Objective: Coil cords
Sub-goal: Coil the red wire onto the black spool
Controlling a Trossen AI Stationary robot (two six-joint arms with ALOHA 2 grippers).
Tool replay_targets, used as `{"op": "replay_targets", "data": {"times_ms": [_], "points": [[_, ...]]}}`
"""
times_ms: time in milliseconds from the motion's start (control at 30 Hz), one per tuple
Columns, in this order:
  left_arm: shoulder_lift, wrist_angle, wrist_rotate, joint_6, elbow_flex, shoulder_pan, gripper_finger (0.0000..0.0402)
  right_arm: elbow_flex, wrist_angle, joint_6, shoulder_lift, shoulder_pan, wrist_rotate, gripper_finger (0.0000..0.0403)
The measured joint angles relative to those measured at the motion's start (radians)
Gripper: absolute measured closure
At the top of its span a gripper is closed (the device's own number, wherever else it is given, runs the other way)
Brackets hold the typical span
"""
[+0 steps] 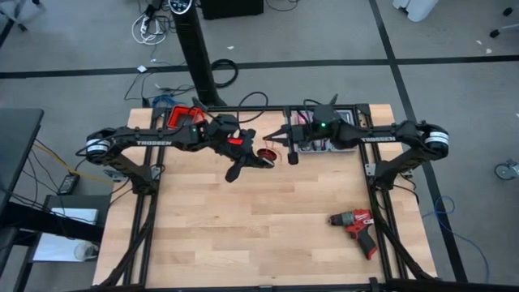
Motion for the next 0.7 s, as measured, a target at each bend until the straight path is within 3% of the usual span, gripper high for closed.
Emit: {"op": "replay_targets", "data": {"times_ms": [267, 500, 700], "points": [[0.000, 0.063, 0.048, 0.081, -0.001, 0.000, 0.0401, 0.022, 0.031, -0.004, 0.084, -0.001, -0.066, 0.0403], [0.000, 0.137, 0.061, 0.245, -0.001, -0.004, 0.0401, 0.022, 0.061, 0.014, 0.097, 0.008, -0.076, 0.0403], [0.000, 0.275, 0.042, 0.316, -0.001, -0.004, 0.0401, 0.022, 0.058, 0.069, 0.109, 0.010, -0.102, 0.0403]]}}
